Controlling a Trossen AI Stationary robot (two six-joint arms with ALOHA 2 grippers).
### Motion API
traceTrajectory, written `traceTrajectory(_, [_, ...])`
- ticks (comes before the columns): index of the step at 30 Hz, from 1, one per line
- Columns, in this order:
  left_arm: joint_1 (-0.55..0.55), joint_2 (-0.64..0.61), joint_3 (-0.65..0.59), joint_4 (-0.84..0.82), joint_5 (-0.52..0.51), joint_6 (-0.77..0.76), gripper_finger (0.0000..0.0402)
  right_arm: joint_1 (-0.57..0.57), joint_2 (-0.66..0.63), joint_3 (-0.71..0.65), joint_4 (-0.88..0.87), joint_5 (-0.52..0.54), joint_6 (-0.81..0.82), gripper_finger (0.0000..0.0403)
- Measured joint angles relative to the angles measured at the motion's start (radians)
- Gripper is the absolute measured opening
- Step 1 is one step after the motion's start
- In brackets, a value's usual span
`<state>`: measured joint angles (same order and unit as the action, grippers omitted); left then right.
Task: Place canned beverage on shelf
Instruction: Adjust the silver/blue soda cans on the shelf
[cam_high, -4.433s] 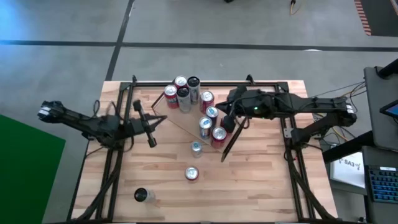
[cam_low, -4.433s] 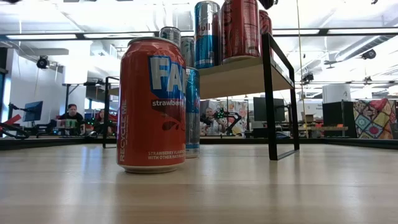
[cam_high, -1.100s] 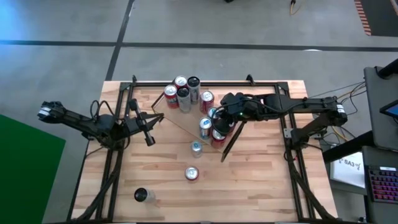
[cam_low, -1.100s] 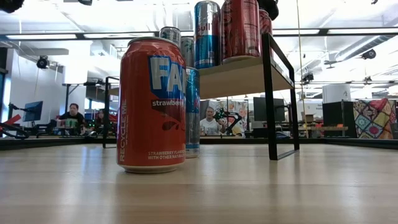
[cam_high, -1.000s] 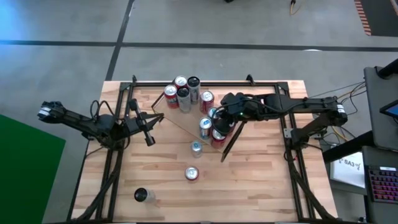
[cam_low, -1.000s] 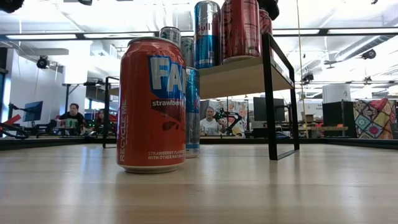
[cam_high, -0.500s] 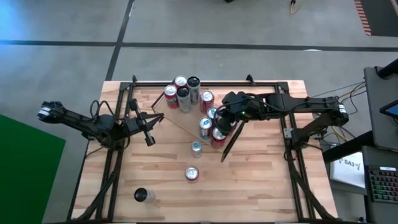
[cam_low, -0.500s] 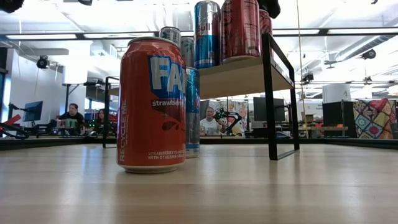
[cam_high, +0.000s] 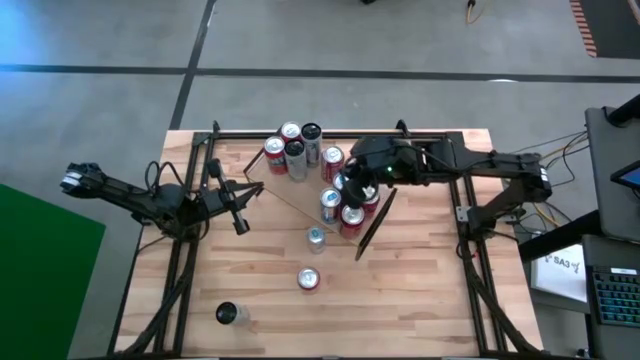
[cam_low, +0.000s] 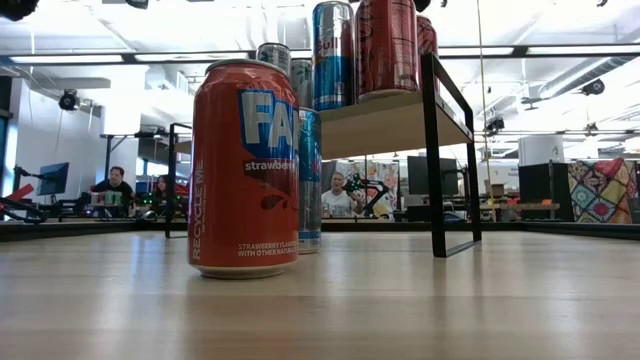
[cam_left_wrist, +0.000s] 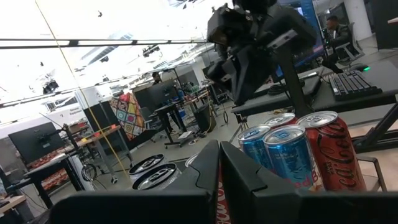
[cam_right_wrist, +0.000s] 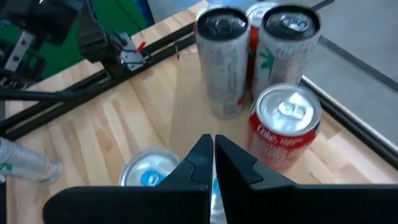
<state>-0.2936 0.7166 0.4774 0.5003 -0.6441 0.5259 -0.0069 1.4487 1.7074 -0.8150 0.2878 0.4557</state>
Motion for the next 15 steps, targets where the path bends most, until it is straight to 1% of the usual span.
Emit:
traceTrajectory(8, [0.0,0.0,0.0,0.0,0.0,0.0,0.0,-0.042,0.079,0.105,-0.032,0.0,-0.061,0.0009])
traceTrajectory(15, [0.0,0.0,0.0,0.0,0.0,0.0,0.0,-0.069,0.177,0.223,-0.13,-0.001,-0.091,0.0009])
